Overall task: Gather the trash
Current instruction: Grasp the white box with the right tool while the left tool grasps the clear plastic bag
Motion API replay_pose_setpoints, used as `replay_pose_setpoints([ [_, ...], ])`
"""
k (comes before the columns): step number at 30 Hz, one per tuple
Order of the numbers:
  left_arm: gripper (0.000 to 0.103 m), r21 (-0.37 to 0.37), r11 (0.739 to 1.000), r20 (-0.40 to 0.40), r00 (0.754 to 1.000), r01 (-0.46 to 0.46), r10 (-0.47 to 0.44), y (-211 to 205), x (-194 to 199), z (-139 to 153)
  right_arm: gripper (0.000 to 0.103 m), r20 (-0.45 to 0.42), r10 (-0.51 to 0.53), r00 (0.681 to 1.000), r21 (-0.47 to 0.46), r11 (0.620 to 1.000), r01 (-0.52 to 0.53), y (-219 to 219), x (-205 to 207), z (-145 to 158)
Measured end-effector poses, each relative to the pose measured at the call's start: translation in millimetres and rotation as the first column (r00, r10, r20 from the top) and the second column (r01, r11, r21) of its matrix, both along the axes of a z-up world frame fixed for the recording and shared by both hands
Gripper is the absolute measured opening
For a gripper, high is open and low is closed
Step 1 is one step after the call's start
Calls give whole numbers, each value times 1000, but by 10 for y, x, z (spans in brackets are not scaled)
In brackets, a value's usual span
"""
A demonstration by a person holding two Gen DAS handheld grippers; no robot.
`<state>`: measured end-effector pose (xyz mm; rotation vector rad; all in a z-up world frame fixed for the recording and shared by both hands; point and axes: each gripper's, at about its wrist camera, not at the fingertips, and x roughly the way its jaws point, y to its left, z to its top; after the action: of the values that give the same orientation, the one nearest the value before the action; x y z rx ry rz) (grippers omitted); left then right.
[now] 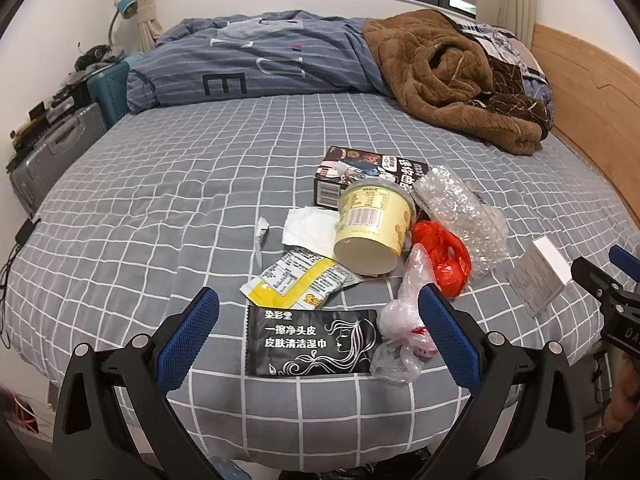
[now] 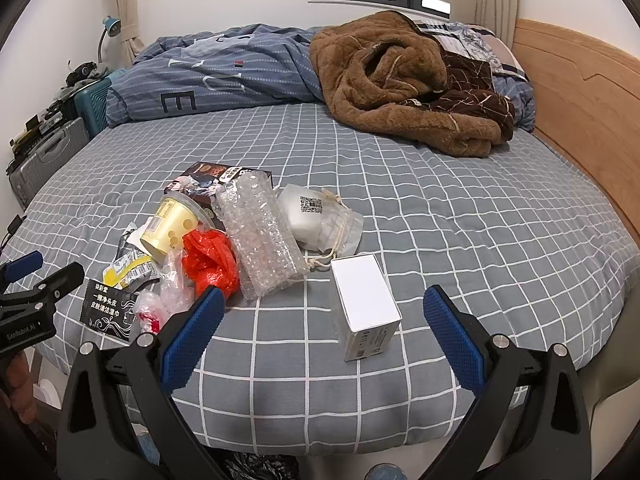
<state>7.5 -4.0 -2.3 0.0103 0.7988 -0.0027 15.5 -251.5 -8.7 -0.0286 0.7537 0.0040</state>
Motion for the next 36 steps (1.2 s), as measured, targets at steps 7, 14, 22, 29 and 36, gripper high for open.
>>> replay_pose_setpoints([
  [7, 97, 1, 1000, -25, 1000, 8, -8, -11, 60, -70, 96, -2, 18, 1000, -25, 1000, -18, 40, 2, -16],
  [14, 97, 1, 997, -71, 995, 73, -73, -320, 183, -269, 96, -45, -38, 998, -21, 999, 37, -285, 76, -143],
  [22, 97, 20, 989, -140, 980, 148, -144, -661, 381, -550, 95, -103, -58, 993, -12, 998, 57, -529, 186, -385],
  [29, 87, 32, 986, -166, 974, 164, -156, -809, 490, -691, 85, -142, -34, 989, 10, 999, 36, -505, 320, -567],
  [36, 68, 17, 985, -199, 966, 170, -163, -864, 533, -763, 71, -176, -30, 984, 42, 998, 38, -499, 428, -654],
])
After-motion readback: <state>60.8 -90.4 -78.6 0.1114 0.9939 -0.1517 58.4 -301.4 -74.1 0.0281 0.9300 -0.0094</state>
